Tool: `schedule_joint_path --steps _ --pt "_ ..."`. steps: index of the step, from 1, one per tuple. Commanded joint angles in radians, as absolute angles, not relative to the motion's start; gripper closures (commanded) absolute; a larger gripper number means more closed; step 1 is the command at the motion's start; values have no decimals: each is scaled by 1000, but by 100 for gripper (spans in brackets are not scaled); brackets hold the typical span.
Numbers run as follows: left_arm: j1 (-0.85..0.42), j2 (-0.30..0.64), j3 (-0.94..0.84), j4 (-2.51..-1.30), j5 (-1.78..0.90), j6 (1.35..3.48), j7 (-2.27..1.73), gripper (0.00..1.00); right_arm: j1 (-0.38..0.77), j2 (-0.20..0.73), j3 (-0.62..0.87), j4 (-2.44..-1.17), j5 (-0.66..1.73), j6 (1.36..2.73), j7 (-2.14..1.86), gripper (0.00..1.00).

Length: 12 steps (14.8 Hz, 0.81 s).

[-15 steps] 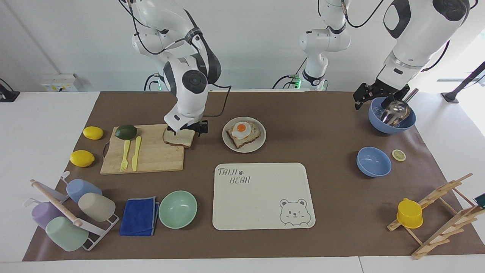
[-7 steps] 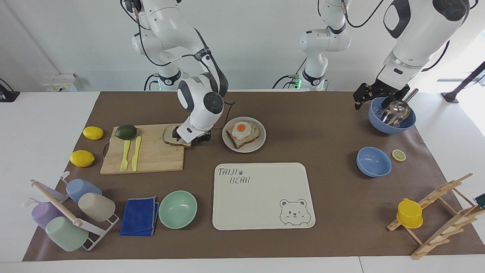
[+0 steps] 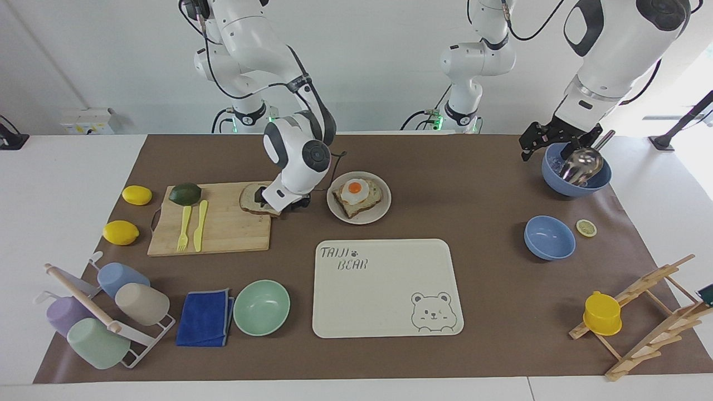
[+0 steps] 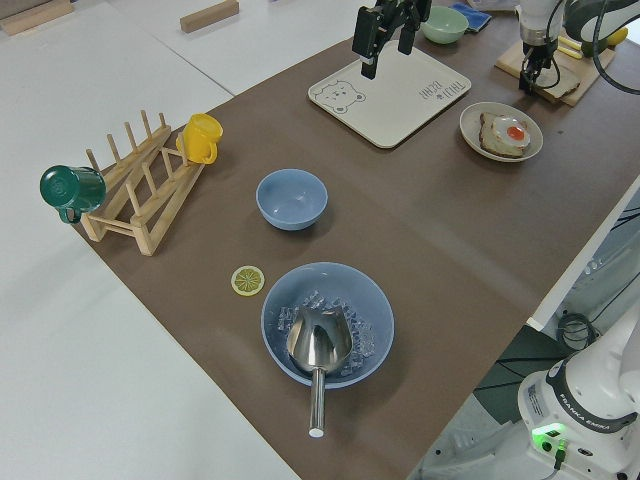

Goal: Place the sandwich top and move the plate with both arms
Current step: 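Grasp the bread slice with the right gripper and lift it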

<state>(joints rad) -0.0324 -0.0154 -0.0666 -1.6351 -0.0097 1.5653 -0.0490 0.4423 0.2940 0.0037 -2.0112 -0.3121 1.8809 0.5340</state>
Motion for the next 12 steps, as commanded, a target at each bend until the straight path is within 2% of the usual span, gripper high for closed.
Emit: schedule_joint_path --steps 1,3,4,5,6,9,12 --pt "-17 -29 -80 -1649 9 1574 -41 0 442 282 5 -2039 -339 1896 543 15" --pt "-15 -29 -80 -1649 9 1575 -41 0 442 281 5 -2040 -341 1887 526 36" --pt "-17 -29 -80 -1649 9 1575 -41 0 442 279 5 -2046 -341 1887 509 54" --pt "-17 -29 -80 -1649 9 1575 -41 0 440 279 5 -2045 -341 1884 506 80" --pt "-17 -29 -80 -1649 9 1575 -41 0 440 279 6 -2043 -341 1882 505 100" --pt "-17 -29 -80 -1649 9 1575 -41 0 448 290 8 -1970 -331 1821 502 100" --pt "-15 -29 -80 -1649 9 1575 -41 0 500 346 75 -1739 -278 1692 502 100"
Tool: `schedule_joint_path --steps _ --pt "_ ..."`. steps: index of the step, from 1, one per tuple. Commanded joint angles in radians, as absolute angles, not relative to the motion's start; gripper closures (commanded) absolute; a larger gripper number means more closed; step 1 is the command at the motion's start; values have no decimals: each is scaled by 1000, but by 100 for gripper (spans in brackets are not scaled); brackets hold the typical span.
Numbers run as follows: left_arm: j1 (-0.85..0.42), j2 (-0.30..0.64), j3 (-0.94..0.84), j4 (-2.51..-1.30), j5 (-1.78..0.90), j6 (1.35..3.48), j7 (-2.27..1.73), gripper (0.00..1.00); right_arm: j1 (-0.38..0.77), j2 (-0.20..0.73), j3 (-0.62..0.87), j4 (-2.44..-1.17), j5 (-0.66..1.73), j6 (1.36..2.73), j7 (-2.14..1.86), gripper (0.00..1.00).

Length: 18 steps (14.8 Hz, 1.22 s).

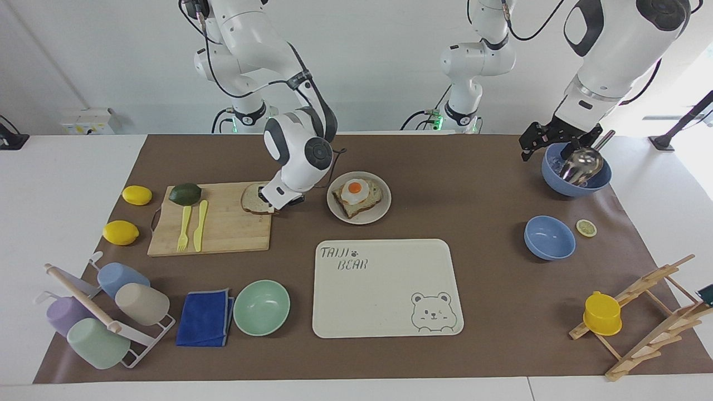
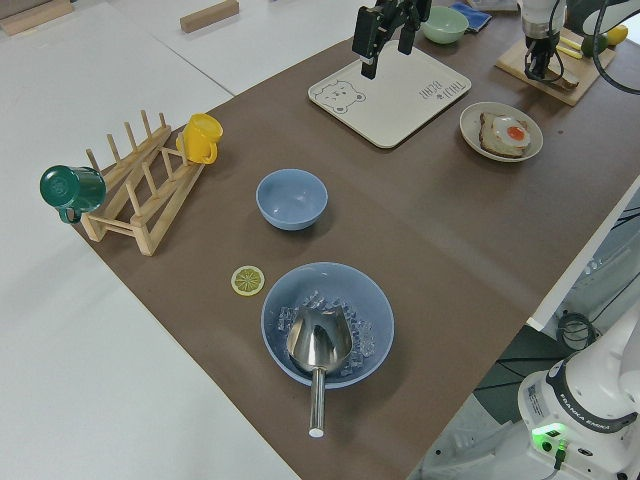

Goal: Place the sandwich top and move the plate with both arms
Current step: 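Grasp the bread slice with the right gripper and lift it, then carry the bread slice over the plate and lower it onto the egg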

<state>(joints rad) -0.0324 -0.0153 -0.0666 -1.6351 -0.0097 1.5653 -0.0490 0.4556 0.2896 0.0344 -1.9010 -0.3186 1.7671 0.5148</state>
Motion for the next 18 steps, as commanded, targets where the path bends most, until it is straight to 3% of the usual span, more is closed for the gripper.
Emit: schedule_joint_path --steps 1,6,12,13,15,16,18 --pt "-17 -29 -80 -1649 9 1575 -41 0 546 360 83 -1699 -261 1704 512 100" --pt "-17 -29 -80 -1649 9 1575 -41 0 722 368 84 -1687 -245 1816 671 100" --pt "-17 -31 -80 -1649 9 1569 -44 0 727 368 84 -1758 -245 1974 709 100" --pt "-18 -31 -80 -1649 9 1568 -38 0 727 364 84 -1779 -245 1994 709 91" --pt "-18 -29 -80 -1649 9 1580 -43 0 727 362 86 -1776 -244 1999 710 25" --pt "-26 -31 -80 -1651 9 1575 -44 0 730 364 86 -1769 -232 2000 710 3" --pt "-28 -31 -81 -1649 9 1578 -44 0 727 350 84 -1747 -216 1999 704 0"
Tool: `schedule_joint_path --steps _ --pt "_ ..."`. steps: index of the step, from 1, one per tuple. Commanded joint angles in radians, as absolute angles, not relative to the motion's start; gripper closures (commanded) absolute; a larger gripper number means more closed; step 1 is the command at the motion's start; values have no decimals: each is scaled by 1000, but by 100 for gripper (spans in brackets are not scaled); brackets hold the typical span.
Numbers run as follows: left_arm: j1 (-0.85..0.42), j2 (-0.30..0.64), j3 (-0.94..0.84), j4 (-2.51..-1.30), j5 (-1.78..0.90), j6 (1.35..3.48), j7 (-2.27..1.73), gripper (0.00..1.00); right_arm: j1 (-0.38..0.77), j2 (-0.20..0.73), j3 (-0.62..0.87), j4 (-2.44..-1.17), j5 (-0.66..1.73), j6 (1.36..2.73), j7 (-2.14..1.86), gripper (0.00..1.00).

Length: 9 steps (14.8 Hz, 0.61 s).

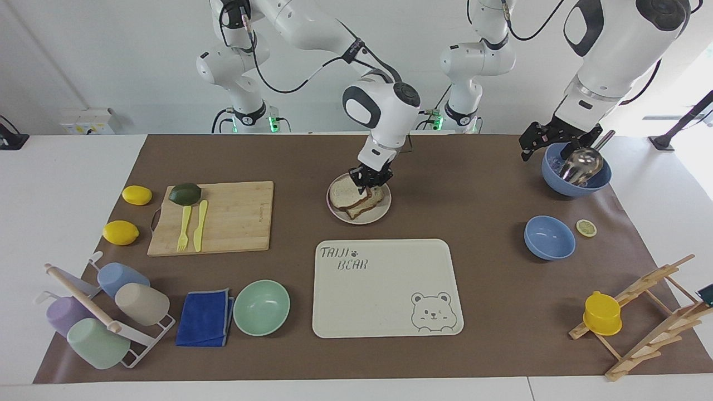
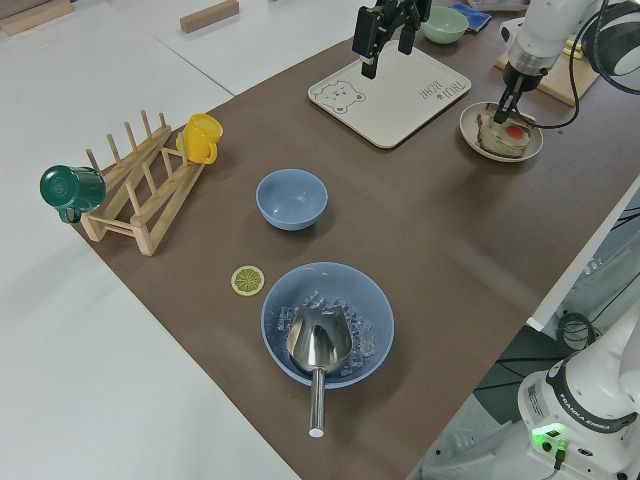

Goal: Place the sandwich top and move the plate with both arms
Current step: 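Carry the bread slice over the plate and lower it onto the egg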

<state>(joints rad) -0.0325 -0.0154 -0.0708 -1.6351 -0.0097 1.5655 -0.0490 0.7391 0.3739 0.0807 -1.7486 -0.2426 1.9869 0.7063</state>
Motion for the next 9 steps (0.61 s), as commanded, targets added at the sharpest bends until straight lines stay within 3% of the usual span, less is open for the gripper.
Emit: schedule_joint_path --steps 1,5,9 --pt "-28 -31 -80 -1651 9 1574 -46 0 723 332 84 -1738 -216 1990 701 0" --pt "-29 -32 -81 -1652 9 1575 -49 0 637 218 83 -1736 -168 1922 680 0" --pt "-60 -51 -84 -1686 3 1582 -51 0 438 112 78 -1718 -100 1772 498 0"
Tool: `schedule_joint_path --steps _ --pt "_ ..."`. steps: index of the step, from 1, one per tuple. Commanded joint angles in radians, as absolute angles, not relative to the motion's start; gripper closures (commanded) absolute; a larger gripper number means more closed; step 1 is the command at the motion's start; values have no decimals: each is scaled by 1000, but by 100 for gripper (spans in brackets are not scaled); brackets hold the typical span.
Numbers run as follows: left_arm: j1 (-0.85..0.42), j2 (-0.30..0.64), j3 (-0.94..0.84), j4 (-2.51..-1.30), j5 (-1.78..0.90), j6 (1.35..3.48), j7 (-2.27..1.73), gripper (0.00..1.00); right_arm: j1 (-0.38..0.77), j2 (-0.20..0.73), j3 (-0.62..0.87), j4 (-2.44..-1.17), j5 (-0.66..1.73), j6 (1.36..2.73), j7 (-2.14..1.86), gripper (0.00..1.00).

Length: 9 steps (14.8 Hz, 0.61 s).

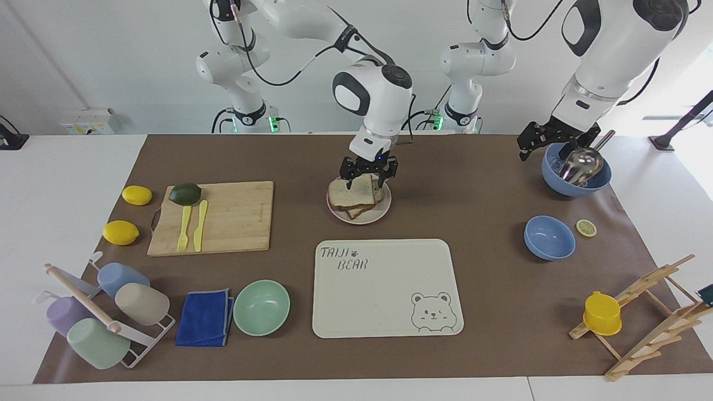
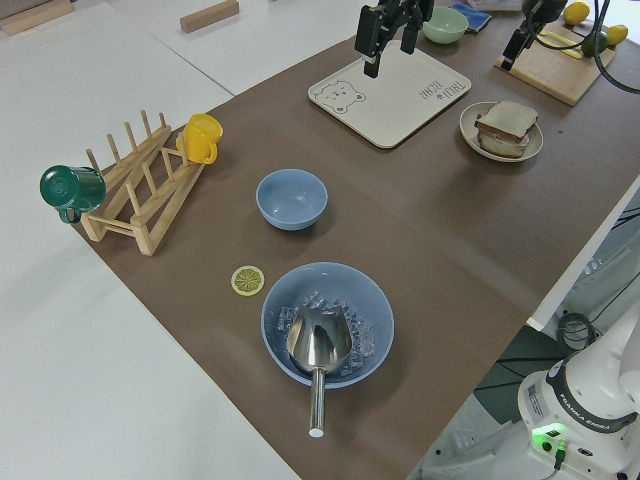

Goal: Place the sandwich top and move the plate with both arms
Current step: 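Carry the bread slice over the plate and lower it onto the egg, then open the right gripper and withdraw while the left gripper reaches the plate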

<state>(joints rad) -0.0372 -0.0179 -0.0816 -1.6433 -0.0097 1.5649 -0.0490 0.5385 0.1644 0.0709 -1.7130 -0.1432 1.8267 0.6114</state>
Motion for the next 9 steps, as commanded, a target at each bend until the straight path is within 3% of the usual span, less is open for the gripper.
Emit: schedule_joint_path --steps 1,5,9 --pt "-69 -57 -86 -1703 2 1585 -51 0 379 80 78 -1718 -88 1735 436 0" --pt "-184 -138 -86 -1918 -8 1802 -186 0 169 -14 72 -1715 12 1631 304 0" --pt "-281 -111 -86 -2031 -107 1940 -282 0 78 11 69 -1582 -6 1502 171 0"
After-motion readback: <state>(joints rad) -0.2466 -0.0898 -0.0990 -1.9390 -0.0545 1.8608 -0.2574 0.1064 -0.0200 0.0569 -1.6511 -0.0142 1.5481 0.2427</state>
